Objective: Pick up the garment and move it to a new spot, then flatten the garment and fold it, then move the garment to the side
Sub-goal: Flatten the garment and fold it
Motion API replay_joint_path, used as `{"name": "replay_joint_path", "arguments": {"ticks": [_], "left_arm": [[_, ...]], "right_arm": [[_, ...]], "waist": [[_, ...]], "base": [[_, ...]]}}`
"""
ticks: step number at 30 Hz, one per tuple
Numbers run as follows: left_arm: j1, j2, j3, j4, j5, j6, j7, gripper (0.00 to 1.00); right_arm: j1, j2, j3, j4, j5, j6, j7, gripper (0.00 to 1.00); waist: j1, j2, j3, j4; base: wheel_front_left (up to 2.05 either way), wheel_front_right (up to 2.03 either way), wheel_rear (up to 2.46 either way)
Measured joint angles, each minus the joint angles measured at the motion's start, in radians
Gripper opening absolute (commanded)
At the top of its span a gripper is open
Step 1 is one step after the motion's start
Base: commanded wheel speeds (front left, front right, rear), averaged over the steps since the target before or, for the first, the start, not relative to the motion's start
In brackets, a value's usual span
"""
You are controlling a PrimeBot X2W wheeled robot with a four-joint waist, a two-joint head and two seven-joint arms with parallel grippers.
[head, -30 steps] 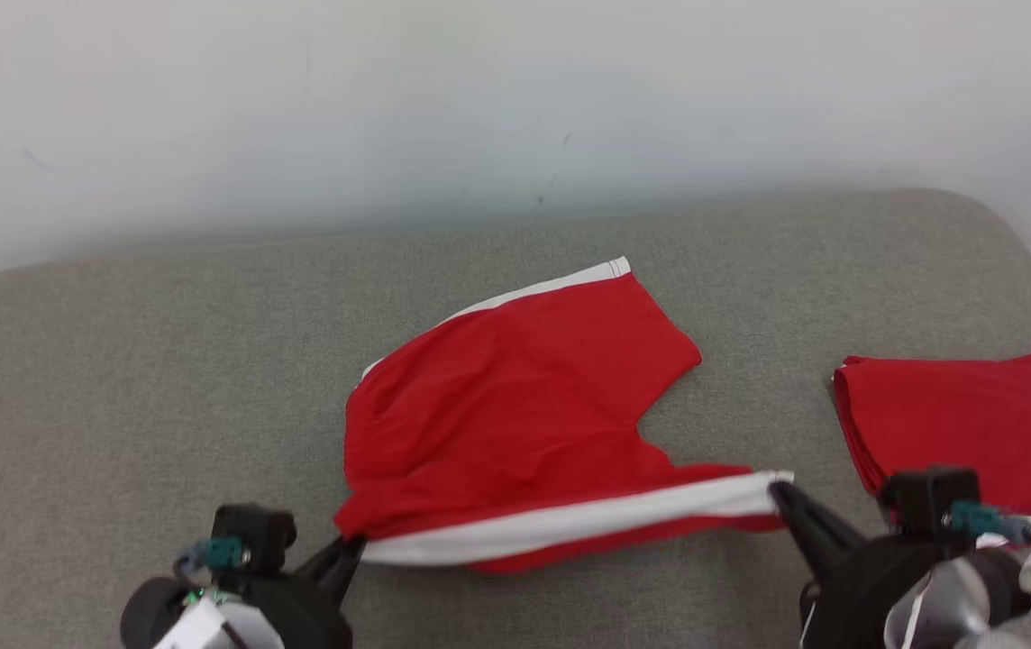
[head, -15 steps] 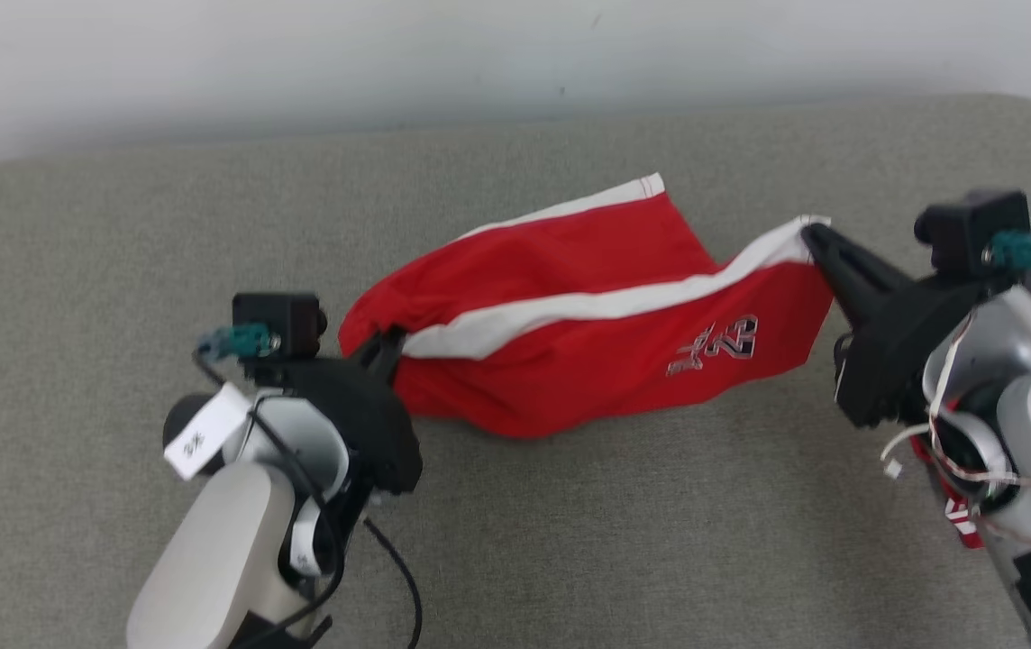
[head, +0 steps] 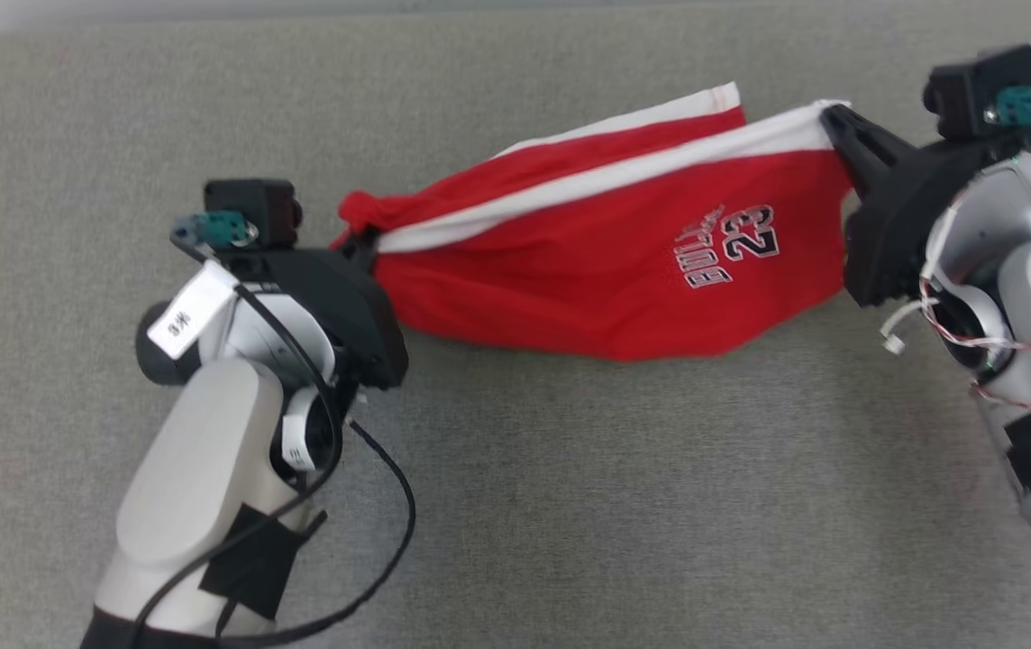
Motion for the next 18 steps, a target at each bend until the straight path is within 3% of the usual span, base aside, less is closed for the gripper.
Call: {"name": "replay_joint_path", "arguments": {"ticks": [7,12,13,14,15,16,18], "left_arm": [[-0.056,-0.004,0.007,0.069,0.007,0.000,-0.021,0.00],[-0.077,-0.007,0.011,0.114,0.007,0.000,-0.047,0.10],[-0.077,-0.007,0.011,0.114,0.007,0.000,-0.047,0.20],[-0.085,-0.007,0.013,0.126,0.007,0.000,-0.054,0.38],[-0.091,-0.007,0.014,0.132,0.007,0.000,-0.056,0.50],[-0.097,-0.007,0.010,0.134,0.005,0.000,-0.063,1.00],[-0.112,-0.007,-0.008,0.138,-0.012,0.000,-0.077,1.00]], "right_arm": [[-0.088,0.024,0.013,0.097,-0.014,0.006,-0.048,0.00],[-0.126,0.041,0.018,0.165,-0.023,0.013,-0.089,0.00],[-0.126,0.041,0.018,0.165,-0.023,0.013,-0.089,0.00],[-0.134,0.044,0.018,0.176,-0.026,0.013,-0.097,0.00],[-0.142,0.046,0.020,0.190,-0.028,0.014,-0.104,0.00],[-0.152,0.049,0.020,0.201,-0.029,0.014,-0.112,0.00],[-0.170,0.057,0.021,0.227,-0.029,0.014,-0.127,0.00]], "waist": [[-0.0001,0.0001,0.049,0.020],[-0.0001,0.0000,0.063,0.029],[-0.0001,0.0000,0.063,0.029],[-0.0002,0.0000,0.064,0.029],[-0.0002,0.0000,0.064,0.030],[-0.0002,0.0001,0.065,0.030],[-0.0002,0.0000,0.066,0.029]], "base": [[0.00,0.00,0.00],[0.00,0.00,0.00],[0.00,0.00,0.00],[0.00,0.00,0.00],[0.00,0.00,0.00],[0.00,0.00,0.00],[0.00,0.00,0.00]]}}
